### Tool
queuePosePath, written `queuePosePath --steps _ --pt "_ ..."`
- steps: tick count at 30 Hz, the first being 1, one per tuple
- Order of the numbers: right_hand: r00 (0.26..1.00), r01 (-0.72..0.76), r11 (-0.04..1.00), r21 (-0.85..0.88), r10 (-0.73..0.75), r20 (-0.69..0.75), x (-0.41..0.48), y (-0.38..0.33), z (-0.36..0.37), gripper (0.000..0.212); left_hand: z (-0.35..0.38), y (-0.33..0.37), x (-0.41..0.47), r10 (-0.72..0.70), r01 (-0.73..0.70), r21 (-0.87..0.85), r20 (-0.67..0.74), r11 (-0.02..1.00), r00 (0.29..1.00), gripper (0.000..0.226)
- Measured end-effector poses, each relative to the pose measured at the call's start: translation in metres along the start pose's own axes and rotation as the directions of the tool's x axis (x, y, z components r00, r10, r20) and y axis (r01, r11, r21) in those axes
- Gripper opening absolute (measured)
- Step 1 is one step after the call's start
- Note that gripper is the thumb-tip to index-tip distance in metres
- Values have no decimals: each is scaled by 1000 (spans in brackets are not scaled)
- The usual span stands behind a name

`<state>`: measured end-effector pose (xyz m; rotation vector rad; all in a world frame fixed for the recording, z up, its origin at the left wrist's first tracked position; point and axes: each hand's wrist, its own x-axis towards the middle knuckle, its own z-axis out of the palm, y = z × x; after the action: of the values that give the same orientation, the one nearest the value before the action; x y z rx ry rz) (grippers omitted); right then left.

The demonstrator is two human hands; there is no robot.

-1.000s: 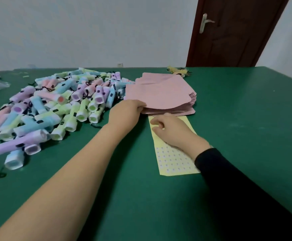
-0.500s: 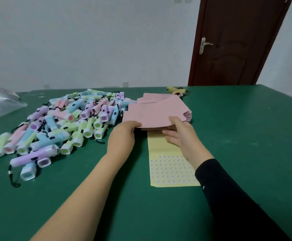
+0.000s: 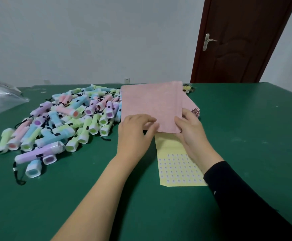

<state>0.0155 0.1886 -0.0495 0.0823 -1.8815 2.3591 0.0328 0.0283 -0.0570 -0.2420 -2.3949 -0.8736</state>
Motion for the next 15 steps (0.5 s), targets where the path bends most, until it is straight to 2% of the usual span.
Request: queuePosePath --steps 4,9,12,15 --pt "997 52 998 -36 -50 53 -10 1 17 16 -5 10 -2 -84 86 -305 18 948 996 12" --pt "992 116 990 -85 -112 60 -20 3 33 8 -12 22 -4 -209 177 -605 18 776 978 7" --pt "995 98 995 -27 -97 38 -23 1 34 7 -14 26 -4 -213 173 -615 8 770 977 9" --pt "998 46 997 65 -48 40 -23 1 32 17 -13 26 -4 -152 132 -487 0 863 988 22"
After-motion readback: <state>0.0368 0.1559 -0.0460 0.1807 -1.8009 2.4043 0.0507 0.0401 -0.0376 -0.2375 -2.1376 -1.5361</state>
